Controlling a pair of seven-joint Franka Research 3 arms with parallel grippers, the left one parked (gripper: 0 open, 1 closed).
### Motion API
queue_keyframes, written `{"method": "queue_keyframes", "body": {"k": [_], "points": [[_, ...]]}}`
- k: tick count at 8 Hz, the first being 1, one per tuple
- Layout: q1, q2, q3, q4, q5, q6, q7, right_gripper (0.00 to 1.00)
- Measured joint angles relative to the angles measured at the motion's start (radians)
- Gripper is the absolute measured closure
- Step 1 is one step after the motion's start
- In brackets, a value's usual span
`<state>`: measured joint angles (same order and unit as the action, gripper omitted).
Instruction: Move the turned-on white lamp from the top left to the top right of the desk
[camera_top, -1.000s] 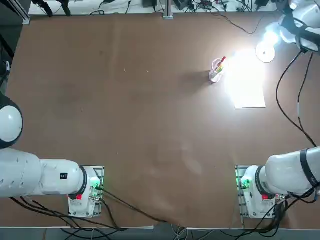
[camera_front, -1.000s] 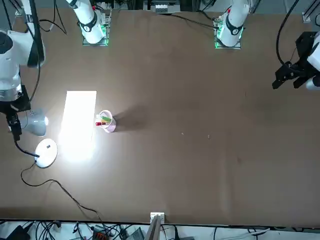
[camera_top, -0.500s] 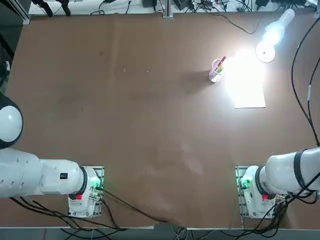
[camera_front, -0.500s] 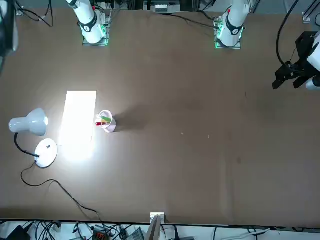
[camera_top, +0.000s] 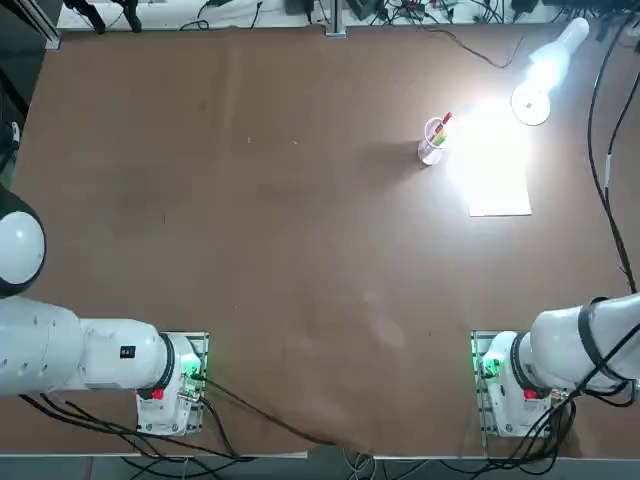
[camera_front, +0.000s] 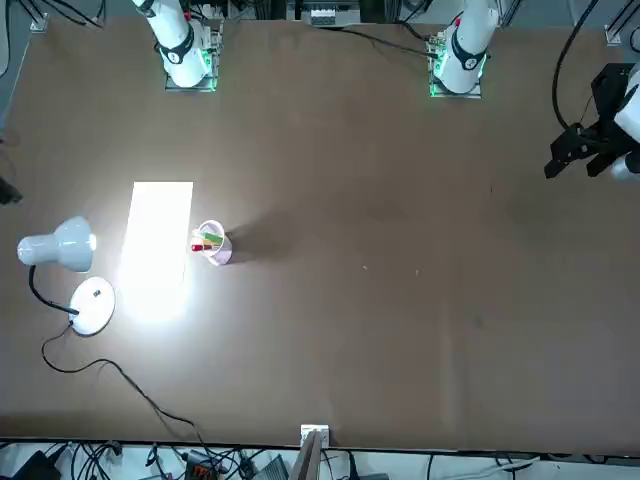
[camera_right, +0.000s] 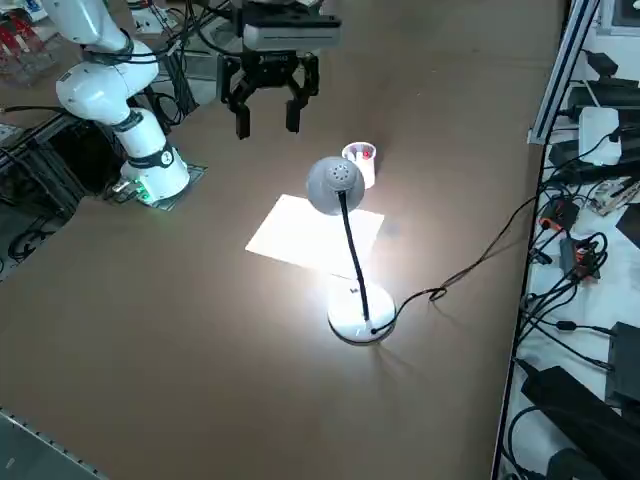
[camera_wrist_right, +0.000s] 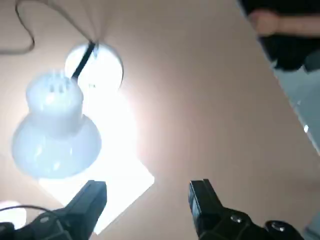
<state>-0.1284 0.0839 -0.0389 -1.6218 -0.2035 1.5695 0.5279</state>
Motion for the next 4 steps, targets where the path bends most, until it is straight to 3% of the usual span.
{"method": "queue_keyframes", "body": {"k": [2,4], "points": [[0.02,-0.006,0.034,0.038,0.149,-0.137,-0.043,0.0],[0.06,-0.02,0.11,0.073,0.207,-0.184,-0.084,0.0]]}}
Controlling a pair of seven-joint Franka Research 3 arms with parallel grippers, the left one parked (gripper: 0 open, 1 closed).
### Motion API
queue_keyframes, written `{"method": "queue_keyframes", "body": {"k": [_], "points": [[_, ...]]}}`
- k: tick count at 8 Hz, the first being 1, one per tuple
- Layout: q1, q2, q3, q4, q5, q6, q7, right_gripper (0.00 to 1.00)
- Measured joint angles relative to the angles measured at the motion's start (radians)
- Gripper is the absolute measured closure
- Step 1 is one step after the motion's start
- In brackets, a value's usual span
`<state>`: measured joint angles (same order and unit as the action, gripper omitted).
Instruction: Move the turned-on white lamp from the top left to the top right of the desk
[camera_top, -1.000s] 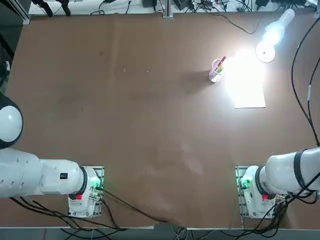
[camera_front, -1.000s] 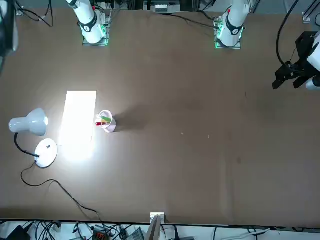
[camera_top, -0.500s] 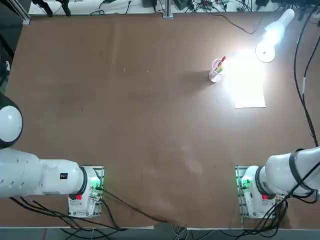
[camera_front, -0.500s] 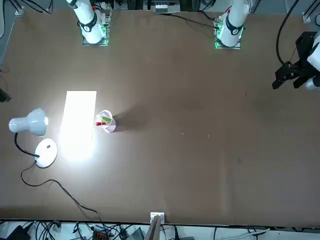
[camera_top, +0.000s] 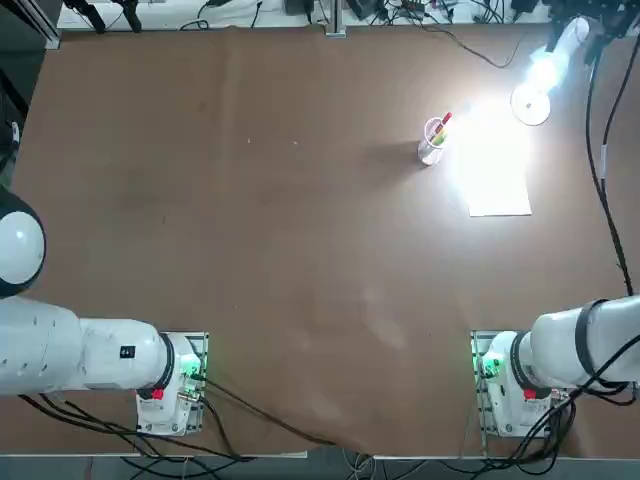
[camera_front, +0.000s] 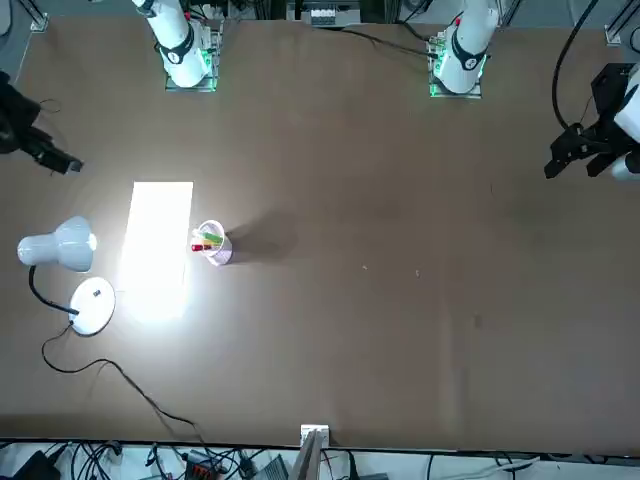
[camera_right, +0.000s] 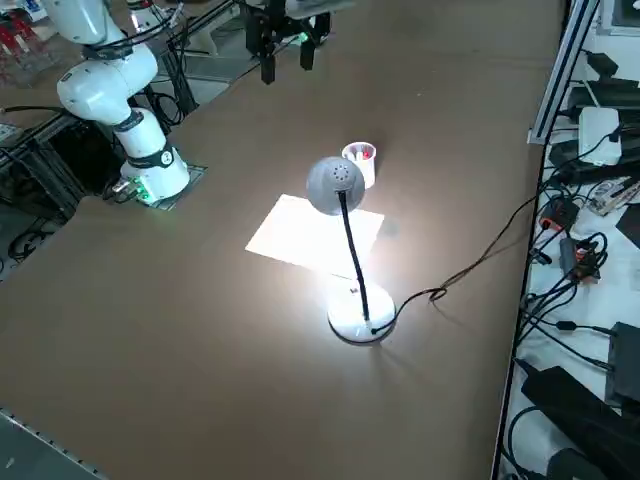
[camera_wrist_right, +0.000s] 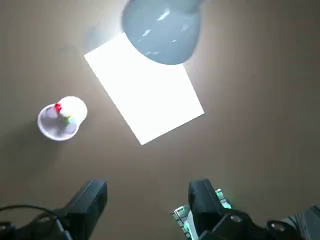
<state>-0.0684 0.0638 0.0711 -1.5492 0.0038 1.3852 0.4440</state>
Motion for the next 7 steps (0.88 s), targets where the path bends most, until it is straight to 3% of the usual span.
{"method": "queue_keyframes", "body": {"k": [2,4,7], "points": [[0.011,-0.009,0.04,0.008,0.025,-0.008,-0.117,0.0],[0.017,-0.003,0.024,0.015,0.039,0.006,-0.193,0.0],[0.189,-0.027,-0.131,-0.011,0.036,0.125,-0.207,0.0]]}}
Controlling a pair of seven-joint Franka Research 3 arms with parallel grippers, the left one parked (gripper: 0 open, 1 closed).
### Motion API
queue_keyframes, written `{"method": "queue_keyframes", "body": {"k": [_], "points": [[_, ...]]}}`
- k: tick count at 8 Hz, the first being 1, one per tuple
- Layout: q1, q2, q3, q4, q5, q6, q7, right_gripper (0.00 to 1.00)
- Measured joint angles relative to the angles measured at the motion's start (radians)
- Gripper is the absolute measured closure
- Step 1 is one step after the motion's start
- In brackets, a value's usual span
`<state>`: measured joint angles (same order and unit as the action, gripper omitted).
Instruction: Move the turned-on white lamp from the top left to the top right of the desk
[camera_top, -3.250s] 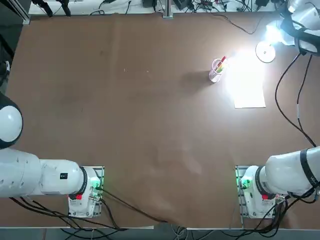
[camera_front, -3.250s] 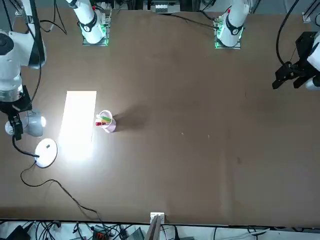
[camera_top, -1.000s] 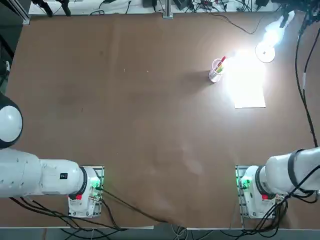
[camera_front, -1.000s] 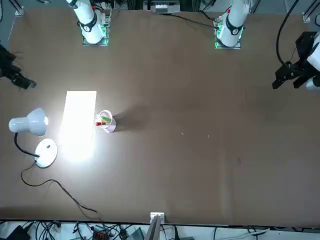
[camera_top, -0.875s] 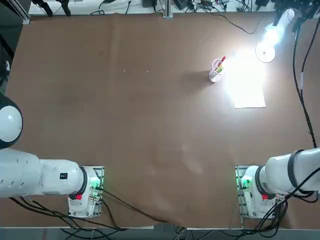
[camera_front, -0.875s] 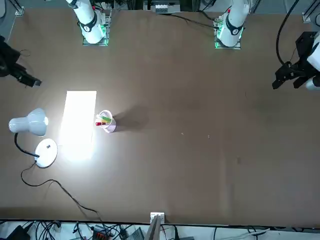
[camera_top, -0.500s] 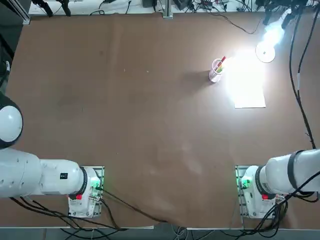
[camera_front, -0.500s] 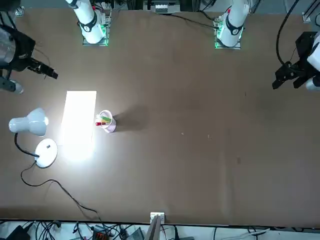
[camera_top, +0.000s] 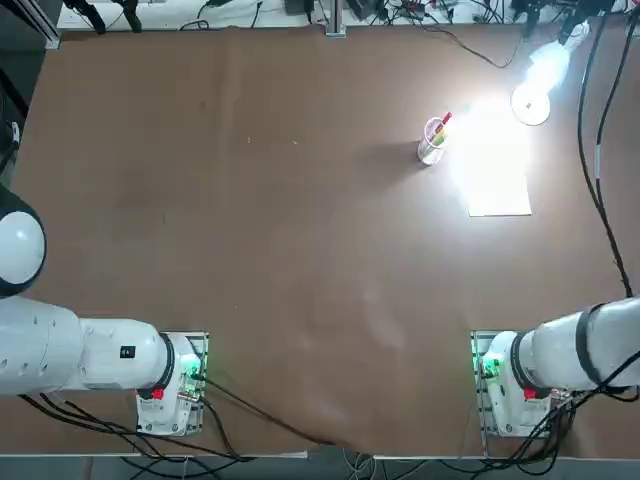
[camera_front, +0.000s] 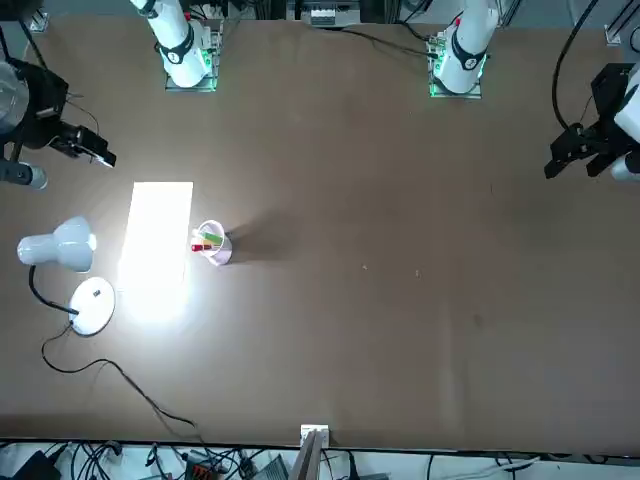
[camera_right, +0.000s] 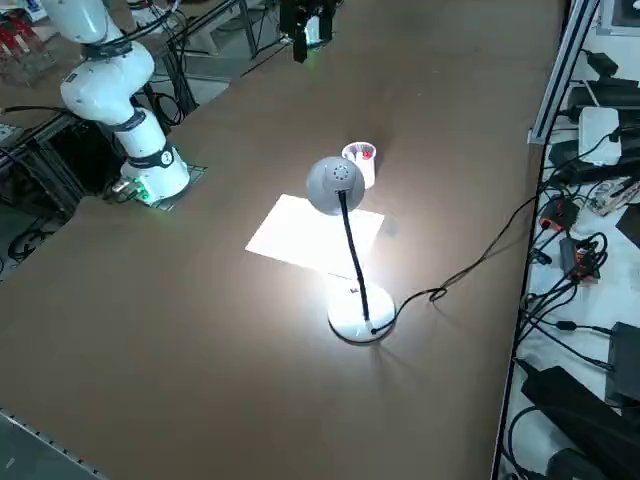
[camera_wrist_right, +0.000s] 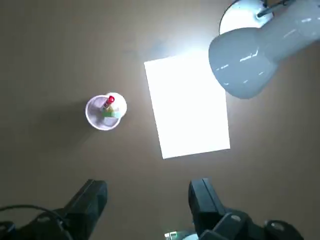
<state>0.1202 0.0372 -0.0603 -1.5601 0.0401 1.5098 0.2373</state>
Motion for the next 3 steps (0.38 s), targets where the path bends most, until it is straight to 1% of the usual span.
{"method": "queue_keyframes", "body": {"k": [1,3], "points": [[0.009,-0.03,-0.009,-0.04,0.0,0.041,-0.006,0.0],[0.002,-0.086,-0.007,-0.108,-0.004,0.077,-0.069,0.0]]}}
